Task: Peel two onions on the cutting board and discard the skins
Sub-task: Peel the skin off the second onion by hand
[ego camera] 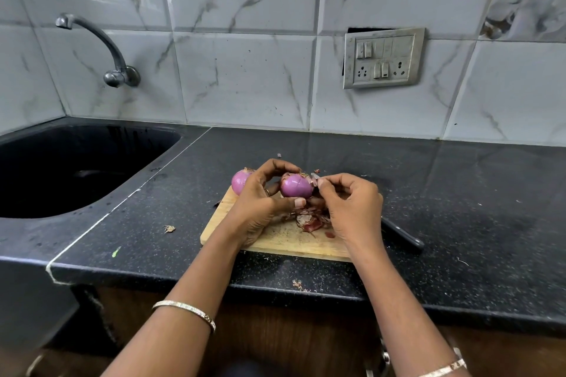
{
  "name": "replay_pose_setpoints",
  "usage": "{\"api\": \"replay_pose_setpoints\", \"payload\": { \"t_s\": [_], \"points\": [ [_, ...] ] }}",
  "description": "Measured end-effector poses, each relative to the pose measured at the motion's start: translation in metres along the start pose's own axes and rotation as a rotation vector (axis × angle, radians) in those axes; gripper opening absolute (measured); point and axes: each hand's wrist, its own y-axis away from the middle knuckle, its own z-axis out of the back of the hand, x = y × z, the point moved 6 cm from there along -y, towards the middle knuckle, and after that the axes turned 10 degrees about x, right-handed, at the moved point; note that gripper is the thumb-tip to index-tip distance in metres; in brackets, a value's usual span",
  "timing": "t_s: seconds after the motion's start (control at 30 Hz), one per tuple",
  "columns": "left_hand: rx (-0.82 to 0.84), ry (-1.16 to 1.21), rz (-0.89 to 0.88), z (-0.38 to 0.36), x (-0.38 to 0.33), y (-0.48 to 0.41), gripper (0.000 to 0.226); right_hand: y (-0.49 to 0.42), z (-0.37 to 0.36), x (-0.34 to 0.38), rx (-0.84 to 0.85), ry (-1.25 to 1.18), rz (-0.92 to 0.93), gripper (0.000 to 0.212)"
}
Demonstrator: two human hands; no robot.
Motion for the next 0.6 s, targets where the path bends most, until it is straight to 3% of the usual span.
{"api": "replay_pose_setpoints", "payload": {
  "t_s": [0.33,0.6],
  "points": [
    [-0.021,-0.175,-0.037,0.0040,-0.0020,-0.0021,0.058,-0.0019,-0.0010,0.0027,0.018,0.066,0.051,0.009],
    [-0.016,-0.166,-0.020,0.0026,-0.0018,-0.0021,0.057,-0.0040,-0.0077,0.0016,0.014,0.254,0.111,0.002]
  ]
}}
